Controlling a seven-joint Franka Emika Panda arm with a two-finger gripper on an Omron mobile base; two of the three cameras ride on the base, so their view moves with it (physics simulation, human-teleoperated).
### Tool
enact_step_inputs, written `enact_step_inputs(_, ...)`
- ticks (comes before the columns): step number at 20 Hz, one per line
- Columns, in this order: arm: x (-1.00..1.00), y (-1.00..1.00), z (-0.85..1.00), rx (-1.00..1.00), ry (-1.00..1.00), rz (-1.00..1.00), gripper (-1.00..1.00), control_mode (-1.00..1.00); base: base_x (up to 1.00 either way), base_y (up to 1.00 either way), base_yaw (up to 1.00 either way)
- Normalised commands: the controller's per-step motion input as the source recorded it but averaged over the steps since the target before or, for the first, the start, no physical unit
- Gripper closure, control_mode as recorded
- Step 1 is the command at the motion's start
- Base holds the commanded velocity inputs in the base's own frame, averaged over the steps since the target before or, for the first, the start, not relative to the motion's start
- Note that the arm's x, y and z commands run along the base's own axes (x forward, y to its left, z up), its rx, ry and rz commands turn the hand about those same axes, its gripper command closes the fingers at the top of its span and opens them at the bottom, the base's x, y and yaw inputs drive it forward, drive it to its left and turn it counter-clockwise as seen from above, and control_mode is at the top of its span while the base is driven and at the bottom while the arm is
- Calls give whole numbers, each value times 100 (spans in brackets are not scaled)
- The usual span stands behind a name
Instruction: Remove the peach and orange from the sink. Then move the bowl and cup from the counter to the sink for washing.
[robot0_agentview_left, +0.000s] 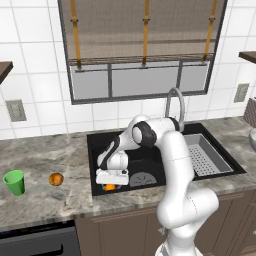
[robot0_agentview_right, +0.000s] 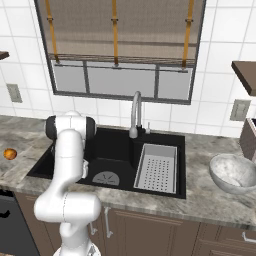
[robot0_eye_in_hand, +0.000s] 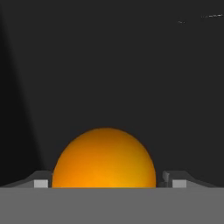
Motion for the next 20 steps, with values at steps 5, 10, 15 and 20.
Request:
enact_step_inputs(5, -2, 1, 0, 0, -5, 2, 100, -100, 0, 0, 0)
enact_step_inputs(10, -2, 0, 0, 0, -4, 1, 100, -100, 0, 0, 0)
enact_step_inputs(15, -2, 0, 7, 1, -3, 2, 100, -100, 0, 0, 0)
enact_step_inputs(20, -12, -3, 34, 4, -4, 5, 100, -100, 0, 0, 0)
